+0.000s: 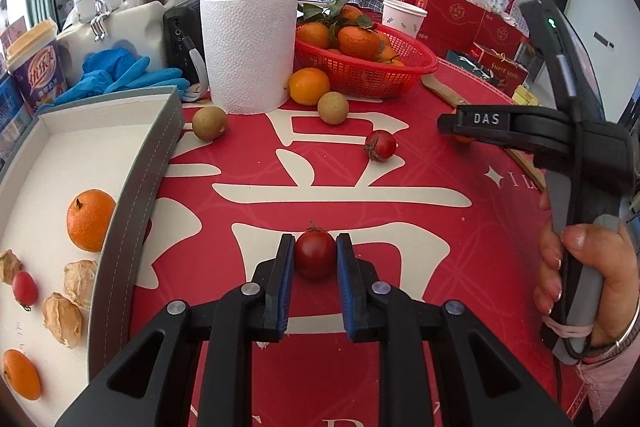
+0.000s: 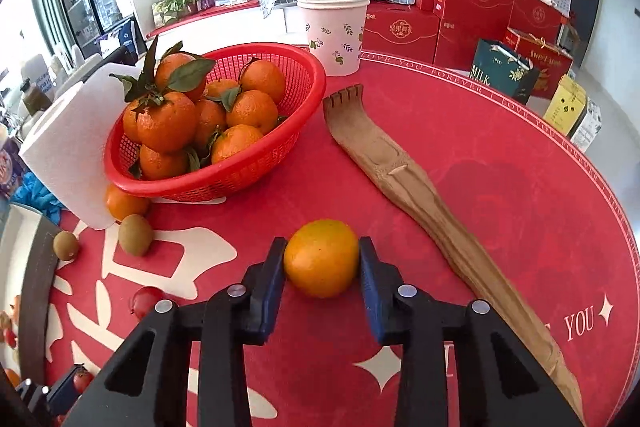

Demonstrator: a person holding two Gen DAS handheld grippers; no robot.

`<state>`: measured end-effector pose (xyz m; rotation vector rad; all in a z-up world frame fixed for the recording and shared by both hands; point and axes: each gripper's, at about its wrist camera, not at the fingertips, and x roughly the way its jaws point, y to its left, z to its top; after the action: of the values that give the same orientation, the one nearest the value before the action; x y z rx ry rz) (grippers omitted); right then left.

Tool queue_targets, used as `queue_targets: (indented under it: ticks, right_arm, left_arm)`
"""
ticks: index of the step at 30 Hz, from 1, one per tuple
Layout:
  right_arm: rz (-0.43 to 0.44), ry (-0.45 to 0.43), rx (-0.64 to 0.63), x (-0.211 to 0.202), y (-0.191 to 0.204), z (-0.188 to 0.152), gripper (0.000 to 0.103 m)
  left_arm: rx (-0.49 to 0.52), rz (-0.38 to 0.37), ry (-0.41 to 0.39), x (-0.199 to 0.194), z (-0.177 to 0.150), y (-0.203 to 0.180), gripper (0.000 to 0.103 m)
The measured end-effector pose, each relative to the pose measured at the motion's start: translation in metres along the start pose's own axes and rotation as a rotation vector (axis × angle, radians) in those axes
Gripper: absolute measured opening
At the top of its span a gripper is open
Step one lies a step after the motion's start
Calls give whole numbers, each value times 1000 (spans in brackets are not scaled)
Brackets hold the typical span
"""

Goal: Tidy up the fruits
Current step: 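Grasp a loose mandarin orange with the right tool, then carry the tomato with the left tool while the right tool carries the orange over the tray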

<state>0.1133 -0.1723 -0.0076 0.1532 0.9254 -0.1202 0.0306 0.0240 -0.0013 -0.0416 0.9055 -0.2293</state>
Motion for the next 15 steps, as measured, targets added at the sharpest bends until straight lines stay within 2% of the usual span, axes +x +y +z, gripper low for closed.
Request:
queue_targets:
  ticks: [2, 8, 15]
  right_arm:
    - [37, -2, 23, -11, -5, -5, 36]
    - [55, -21, -35, -45, 1, -8, 36]
    - [116, -6, -49, -64, 27, -10, 36]
  left_arm:
    - [-6, -4, -19, -6, 1, 2, 22]
    - [-42, 0, -66, -24, 5, 12, 22]
    - [-103, 22, -117, -47, 10, 37, 22]
